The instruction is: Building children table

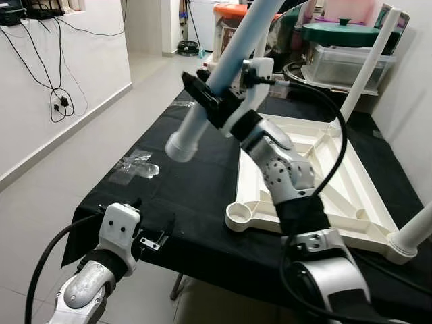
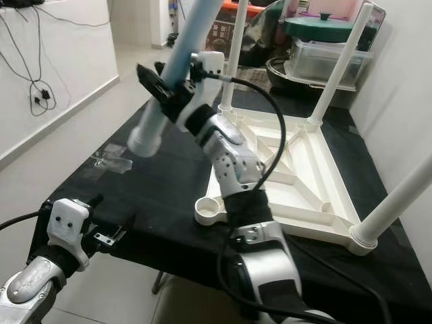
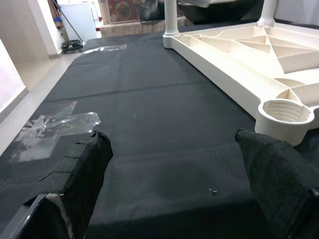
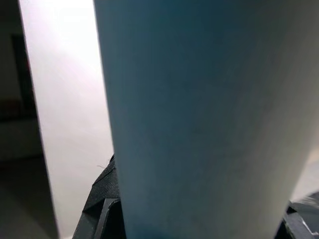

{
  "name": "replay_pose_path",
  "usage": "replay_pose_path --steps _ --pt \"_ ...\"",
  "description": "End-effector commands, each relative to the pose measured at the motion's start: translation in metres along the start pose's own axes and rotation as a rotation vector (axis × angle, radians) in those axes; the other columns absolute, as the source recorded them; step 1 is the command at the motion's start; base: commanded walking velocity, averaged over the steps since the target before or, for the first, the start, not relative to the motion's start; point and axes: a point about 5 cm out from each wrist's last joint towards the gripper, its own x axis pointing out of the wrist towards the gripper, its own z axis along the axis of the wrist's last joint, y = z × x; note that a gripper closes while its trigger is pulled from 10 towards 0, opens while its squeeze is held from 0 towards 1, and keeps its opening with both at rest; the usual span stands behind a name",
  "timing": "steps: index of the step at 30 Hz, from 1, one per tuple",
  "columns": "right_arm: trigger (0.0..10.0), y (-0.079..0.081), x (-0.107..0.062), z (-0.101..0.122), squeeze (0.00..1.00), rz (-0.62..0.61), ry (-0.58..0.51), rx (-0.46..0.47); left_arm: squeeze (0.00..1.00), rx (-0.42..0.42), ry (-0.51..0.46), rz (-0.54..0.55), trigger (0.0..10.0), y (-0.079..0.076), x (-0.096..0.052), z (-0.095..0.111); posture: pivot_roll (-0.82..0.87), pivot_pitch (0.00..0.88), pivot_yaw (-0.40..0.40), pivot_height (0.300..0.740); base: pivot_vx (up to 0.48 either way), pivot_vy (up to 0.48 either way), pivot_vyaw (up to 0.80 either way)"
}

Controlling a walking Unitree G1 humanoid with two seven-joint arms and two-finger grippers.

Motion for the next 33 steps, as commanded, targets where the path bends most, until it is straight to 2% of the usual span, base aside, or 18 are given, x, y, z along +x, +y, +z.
replay_pose_path --steps 1,2,3,4,5,6,7,8,9,10,13,15,17,19,24,28,33 --pt "0.0 0.001 -0.002 -0.003 0.0 0.026 0.014 -0.03 0.0 -0.004 0.023 -0.006 10.0 -0.003 0.0 -0.005 0.11 0.0 -0.082 0.74 0.0 0.0 0.0" --pt "0.0 -0.007 -0.013 -0.009 0.0 0.057 0.088 -0.097 0.0 0.0 0.026 0.0 10.0 -0.003 -0.001 -0.005 0.1 0.0 -0.084 0.74 0.0 0.0 0.0" --pt "0.0 -0.007 -0.013 -0.009 0.0 0.057 0.088 -0.097 0.0 0.0 0.026 0.0 10.0 -0.003 -0.001 -0.005 0.1 0.0 -0.084 0.74 0.0 0.0 0.0" --pt "0.0 -0.015 -0.026 -0.014 0.0 0.081 0.152 -0.138 0.0 0.003 0.031 0.005 10.0 -0.003 -0.001 -0.007 0.1 0.0 -0.085 0.74 0.0 0.0 0.0" --pt "0.0 -0.015 -0.026 -0.014 0.0 0.081 0.152 -0.138 0.0 0.003 0.031 0.005 10.0 -0.003 -0.001 -0.007 0.1 0.0 -0.085 0.74 0.0 0.0 0.0" --pt "0.0 -0.022 -0.038 -0.018 0.0 0.096 0.209 -0.156 0.0 0.007 0.038 0.013 10.0 -0.002 -0.001 -0.008 0.09 0.0 -0.085 0.74 0.0 0.0 0.0" --pt "0.0 -0.022 -0.038 -0.018 0.0 0.096 0.209 -0.156 0.0 0.007 0.038 0.013 10.0 -0.002 -0.001 -0.008 0.09 0.0 -0.085 0.74 0.0 0.0 0.0" --pt "0.0 -0.026 -0.048 -0.019 0.0 0.106 0.239 -0.152 0.0 0.012 0.044 0.018 10.0 -0.002 0.0 -0.01 0.09 0.0 -0.082 0.74 0.0 0.0 0.0" --pt "0.0 -0.026 -0.048 -0.019 0.0 0.106 0.239 -0.152 0.0 0.012 0.044 0.018 10.0 -0.002 0.0 -0.01 0.09 0.0 -0.082 0.74 0.0 0.0 0.0" --pt "0.0 -0.027 -0.056 -0.022 0.0 0.103 0.26 -0.136 0.0 0.014 0.049 0.019 10.0 -0.003 0.0 -0.011 0.09 0.0 -0.081 0.74 0.0 0.0 0.0" --pt "0.0 -0.027 -0.056 -0.022 0.0 0.103 0.26 -0.136 0.0 0.014 0.049 0.019 10.0 -0.003 0.0 -0.011 0.09 0.0 -0.081 0.74 0.0 0.0 0.0" --pt "0.0 -0.023 -0.069 -0.036 0.0 0.081 0.294 -0.103 0.0 0.019 0.057 0.019 10.0 -0.004 0.0 -0.012 0.09 0.0 -0.081 0.74 0.0 0.0 0.0" --pt "0.0 -0.023 -0.069 -0.036 0.0 0.081 0.294 -0.103 0.0 0.019 0.057 0.019 10.0 -0.004 0.0 -0.012 0.09 0.0 -0.081 0.74 0.0 0.0 0.0" --pt "0.0 -0.018 -0.08 -0.05 0.0 0.06 0.316 -0.072 0.0 0.022 0.059 0.028 10.0 -0.003 0.0 -0.013 0.08 0.0 -0.079 0.74 0.0 0.0 0.0" --pt "0.0 -0.012 -0.086 -0.062 0.0 0.09 0.347 -0.081 0.0 0.024 0.057 0.034 10.0 -0.003 0.002 -0.012 0.09 0.0 -0.082 0.74 0.0 0.0 0.0" --pt "0.0 -0.012 -0.087 -0.062 0.0 0.102 0.356 -0.1 0.0 0.025 0.056 0.039 10.0 -0.002 0.002 -0.012 0.09 0.0 -0.084 0.74 0.0 0.0 0.0" --pt "0.0 -0.02 -0.086 -0.058 0.0 0.109 0.368 -0.141 0.0 0.028 0.055 0.048 10.0 0.0 0.001 -0.012 0.1 0.0 -0.088 0.74 0.0 0.0 0.0"
